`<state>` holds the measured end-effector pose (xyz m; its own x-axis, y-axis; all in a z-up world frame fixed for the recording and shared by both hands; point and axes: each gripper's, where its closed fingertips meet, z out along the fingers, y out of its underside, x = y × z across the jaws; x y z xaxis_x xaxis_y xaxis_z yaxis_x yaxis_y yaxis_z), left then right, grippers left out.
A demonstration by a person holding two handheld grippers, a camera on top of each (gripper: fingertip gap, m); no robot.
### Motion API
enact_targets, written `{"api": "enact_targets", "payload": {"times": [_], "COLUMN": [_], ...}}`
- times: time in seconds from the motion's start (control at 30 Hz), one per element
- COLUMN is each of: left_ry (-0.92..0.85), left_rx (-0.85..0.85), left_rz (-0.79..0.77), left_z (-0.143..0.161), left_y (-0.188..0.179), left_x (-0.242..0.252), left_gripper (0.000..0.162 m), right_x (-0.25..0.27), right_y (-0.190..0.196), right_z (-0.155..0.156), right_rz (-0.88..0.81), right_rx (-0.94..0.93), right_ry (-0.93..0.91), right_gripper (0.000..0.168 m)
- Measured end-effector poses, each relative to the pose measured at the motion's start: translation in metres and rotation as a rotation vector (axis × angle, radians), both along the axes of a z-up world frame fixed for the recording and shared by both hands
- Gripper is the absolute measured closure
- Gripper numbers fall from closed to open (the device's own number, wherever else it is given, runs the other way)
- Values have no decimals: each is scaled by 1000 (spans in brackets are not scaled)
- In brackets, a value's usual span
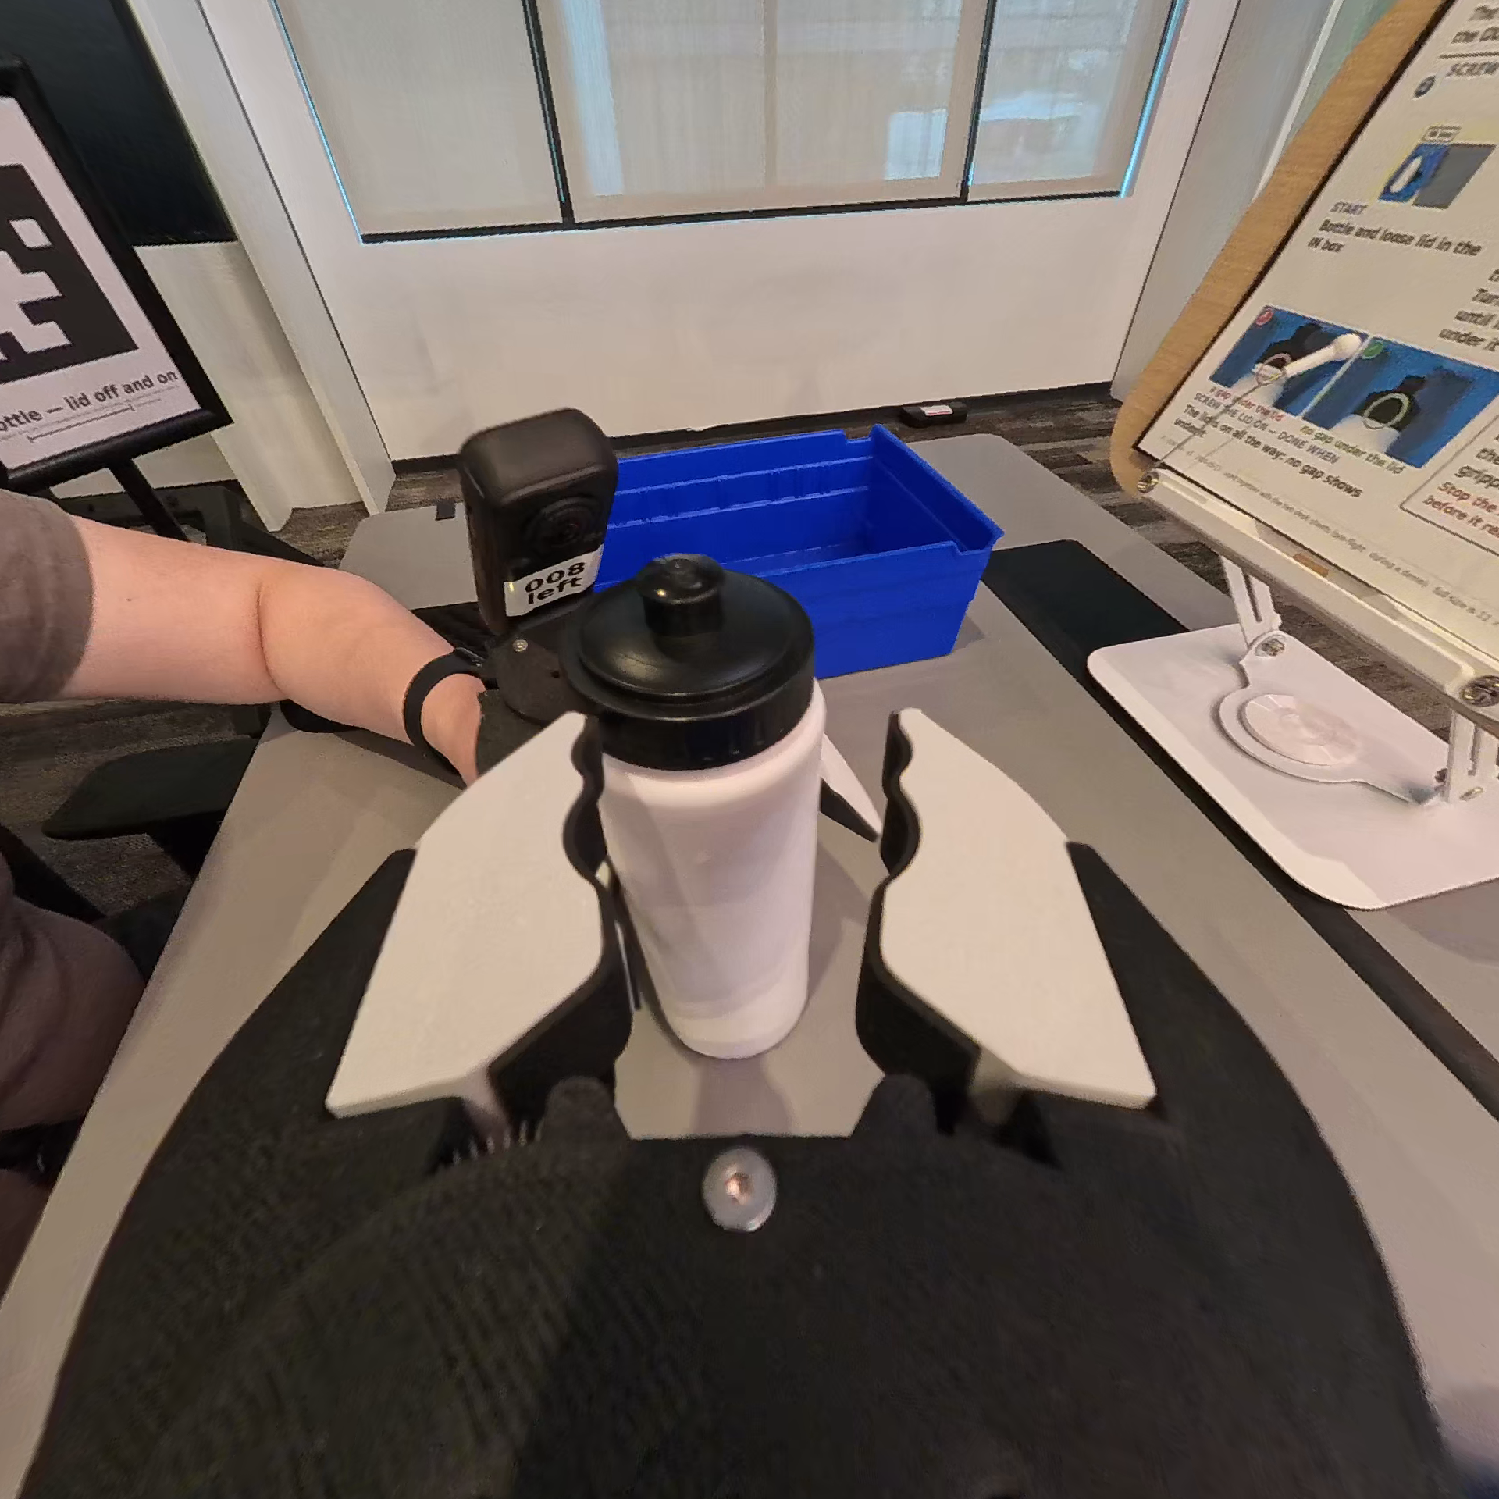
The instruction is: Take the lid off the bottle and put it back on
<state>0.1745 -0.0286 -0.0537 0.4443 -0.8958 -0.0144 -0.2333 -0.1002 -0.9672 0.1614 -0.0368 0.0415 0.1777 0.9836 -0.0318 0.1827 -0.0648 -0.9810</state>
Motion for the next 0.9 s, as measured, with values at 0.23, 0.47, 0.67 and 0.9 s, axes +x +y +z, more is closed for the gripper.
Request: {"api": "enact_targets", "payload": {"times": [0.23,0.47,0.67,0.9], "left_ry": [-1,-2,-2,2], "left_rx": [-1,1,1,-1], "left_rz": [-10,-11,-18,-15], "left_z": [0,0,0,0], "left_y": [-1,-2,-3,-3], "left_x": [1,1,3,3], "left_gripper": [62,62,62,62], "right_x": [-10,10,-13,5], "right_y": [-4,5,-9,1], "right_z": [-3,2,1,3], "right_rz": [15,-11,34,7], "right_rx": [7,-3,-13,-16], "right_ry": [5,10,26,25], "right_gripper": [98,103,100,102]}}
